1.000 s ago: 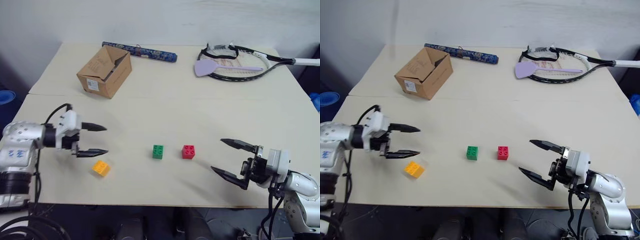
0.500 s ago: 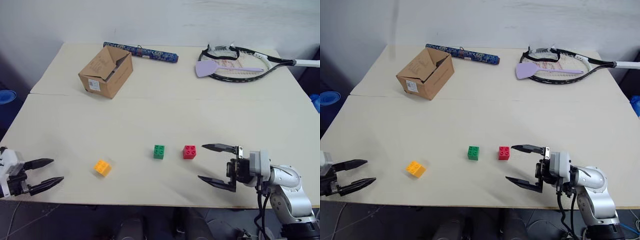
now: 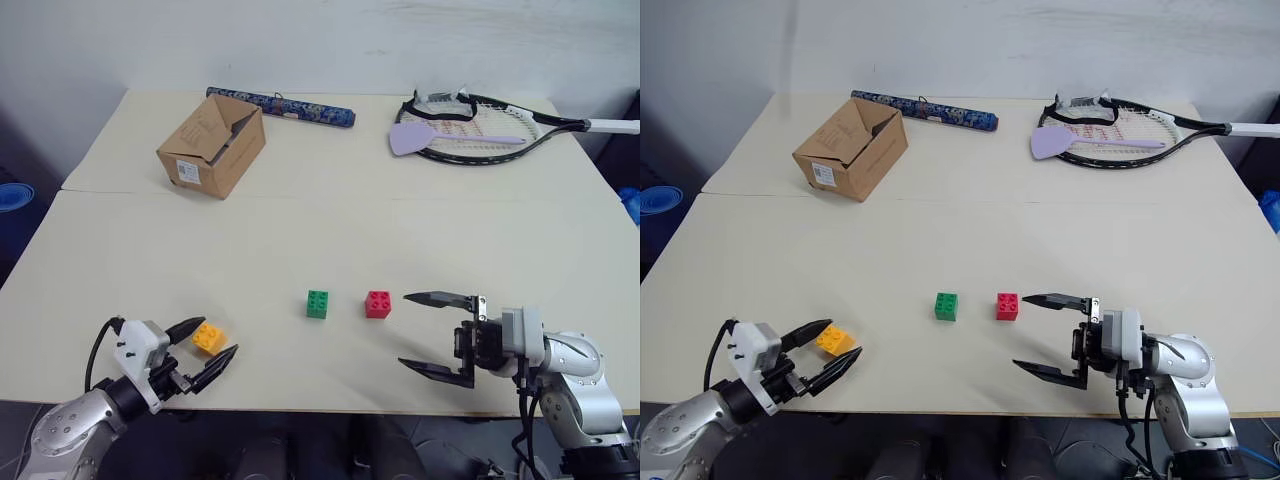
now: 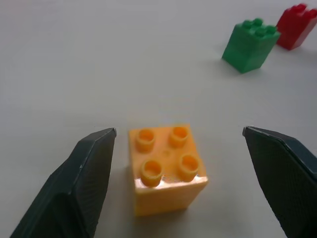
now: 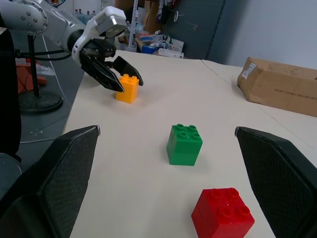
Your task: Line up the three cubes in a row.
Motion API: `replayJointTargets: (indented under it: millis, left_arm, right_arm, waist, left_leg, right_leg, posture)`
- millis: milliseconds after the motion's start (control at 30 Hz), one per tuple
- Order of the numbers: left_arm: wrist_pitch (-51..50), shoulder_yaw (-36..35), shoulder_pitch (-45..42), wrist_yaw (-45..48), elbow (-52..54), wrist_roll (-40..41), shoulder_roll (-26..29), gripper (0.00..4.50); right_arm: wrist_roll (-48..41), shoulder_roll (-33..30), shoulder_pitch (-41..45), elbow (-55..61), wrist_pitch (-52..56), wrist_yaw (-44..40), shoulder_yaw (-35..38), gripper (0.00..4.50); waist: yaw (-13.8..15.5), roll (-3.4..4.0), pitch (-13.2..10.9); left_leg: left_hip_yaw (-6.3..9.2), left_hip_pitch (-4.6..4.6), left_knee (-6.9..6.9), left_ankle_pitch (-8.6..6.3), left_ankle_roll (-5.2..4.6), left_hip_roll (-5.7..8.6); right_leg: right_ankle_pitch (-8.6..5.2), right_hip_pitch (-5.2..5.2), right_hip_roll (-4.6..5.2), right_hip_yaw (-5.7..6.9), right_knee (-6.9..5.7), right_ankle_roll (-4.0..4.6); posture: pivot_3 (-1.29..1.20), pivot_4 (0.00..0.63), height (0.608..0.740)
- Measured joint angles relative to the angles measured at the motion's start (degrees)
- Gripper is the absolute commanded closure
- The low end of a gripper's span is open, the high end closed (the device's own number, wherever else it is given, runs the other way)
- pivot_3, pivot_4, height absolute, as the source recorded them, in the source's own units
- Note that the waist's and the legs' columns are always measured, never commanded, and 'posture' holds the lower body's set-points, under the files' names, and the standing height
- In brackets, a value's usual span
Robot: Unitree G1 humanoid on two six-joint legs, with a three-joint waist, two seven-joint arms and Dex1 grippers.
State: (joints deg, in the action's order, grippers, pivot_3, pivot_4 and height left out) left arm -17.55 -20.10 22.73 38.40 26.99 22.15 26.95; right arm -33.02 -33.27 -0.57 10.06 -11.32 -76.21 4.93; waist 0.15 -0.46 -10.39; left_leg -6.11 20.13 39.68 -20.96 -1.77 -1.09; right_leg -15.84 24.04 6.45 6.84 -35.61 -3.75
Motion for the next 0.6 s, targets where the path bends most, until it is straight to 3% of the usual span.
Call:
replayJointTargets:
  millis: [200,333,433,600]
  left_arm:
    - [1.6,1.5,-1.4,-0.8,-1.1,-1.1,0.2,2.98]
    - [2.1,2.0,-2.8,0.7,-2.7,-0.6,1.4,2.99]
    - [2.0,2.1,-6.3,6.1,-5.2,2.7,5.3,2.99]
    - [5.9,4.2,-21.9,23.1,-16.5,5.9,15.0,2.99]
  right_arm:
    - [0.0,0.0,-1.0,0.2,0.0,0.7,0.0,0.0]
    - [0.1,0.0,-2.2,1.0,-0.1,1.5,0.1,0.0]
    - [0.2,0.0,-2.5,1.2,-0.1,2.3,0.1,0.0]
    - [0.3,0.0,-1.9,1.1,-0.3,2.9,0.2,0.0]
  waist:
    - [0.0,0.0,0.0]
    - [-0.1,0.02,0.0]
    - [0.1,0.03,0.0]
    - [0.4,0.08,0.0]
  left_leg:
    - [0.03,0.0,0.0,-0.01,0.01,-0.02]
    - [0.02,0.0,-0.01,-0.01,0.02,-0.02]
    - [0.05,0.01,0.0,-0.02,0.02,-0.02]
    - [0.09,0.06,0.06,0.01,0.07,-0.01]
  right_leg:
    - [-0.01,0.0,0.01,0.0,0.02,0.01]
    - [-0.01,0.0,0.01,0.01,0.03,0.02]
    - [-0.01,0.0,0.03,0.04,0.03,0.03]
    - [-0.03,0.02,0.02,0.16,-0.03,0.06]
  posture:
    - [0.0,0.15,0.74]
    - [0.0,0.15,0.74]
    - [0.0,0.15,0.74]
    - [0.0,0.15,0.74]
